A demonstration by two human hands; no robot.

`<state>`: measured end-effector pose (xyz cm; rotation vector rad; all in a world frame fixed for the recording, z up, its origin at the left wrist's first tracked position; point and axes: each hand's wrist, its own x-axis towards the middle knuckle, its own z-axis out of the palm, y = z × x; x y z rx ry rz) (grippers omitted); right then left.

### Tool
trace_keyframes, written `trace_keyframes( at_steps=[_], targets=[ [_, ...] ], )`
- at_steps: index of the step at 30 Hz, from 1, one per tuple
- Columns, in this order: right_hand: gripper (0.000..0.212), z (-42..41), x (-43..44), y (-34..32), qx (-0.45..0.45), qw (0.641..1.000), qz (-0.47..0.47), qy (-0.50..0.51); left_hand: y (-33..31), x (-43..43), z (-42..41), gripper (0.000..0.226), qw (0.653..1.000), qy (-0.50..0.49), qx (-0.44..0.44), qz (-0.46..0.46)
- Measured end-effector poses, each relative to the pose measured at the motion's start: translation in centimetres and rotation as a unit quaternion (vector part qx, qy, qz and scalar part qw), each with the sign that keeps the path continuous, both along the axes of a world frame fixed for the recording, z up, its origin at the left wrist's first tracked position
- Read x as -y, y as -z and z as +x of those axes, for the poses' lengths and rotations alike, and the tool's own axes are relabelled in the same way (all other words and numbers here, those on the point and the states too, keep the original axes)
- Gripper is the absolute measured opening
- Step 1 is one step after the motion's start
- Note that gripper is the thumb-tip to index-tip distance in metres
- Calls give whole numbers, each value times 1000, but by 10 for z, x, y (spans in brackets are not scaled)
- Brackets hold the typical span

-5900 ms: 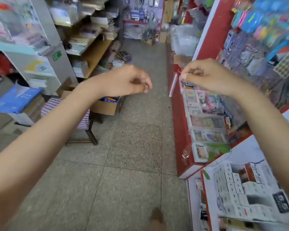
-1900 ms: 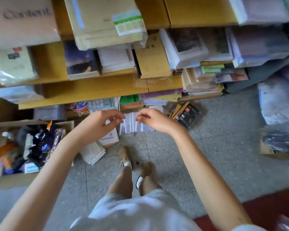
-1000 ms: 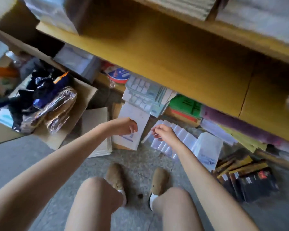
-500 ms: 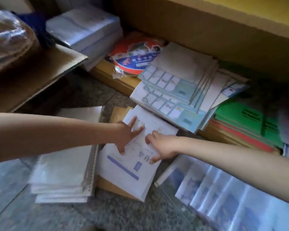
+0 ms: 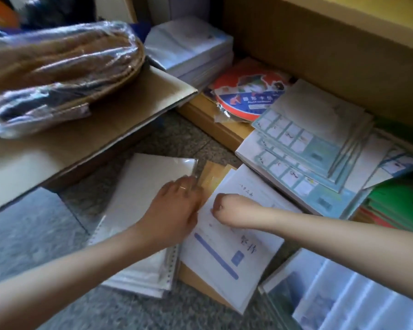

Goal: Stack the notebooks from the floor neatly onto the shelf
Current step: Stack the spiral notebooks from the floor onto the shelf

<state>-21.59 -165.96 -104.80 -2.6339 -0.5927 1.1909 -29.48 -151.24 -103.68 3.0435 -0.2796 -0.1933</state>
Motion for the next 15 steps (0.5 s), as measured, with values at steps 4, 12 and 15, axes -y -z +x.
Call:
trace_keyframes(
  at_steps=[4,12,15],
  targets=[
    [35,-10,-38,-2,-227,921,157,276,9,-40,-17,56,986,-138,-24,-95],
    [23,-47,-52,30,-110,907,251,319,52,-35,-47,86,973,-176,-108,-106],
    [21,-53,-47,35,-86,905,291,299,52,-34,-49,86,962,-216,-106,-126]
  ],
)
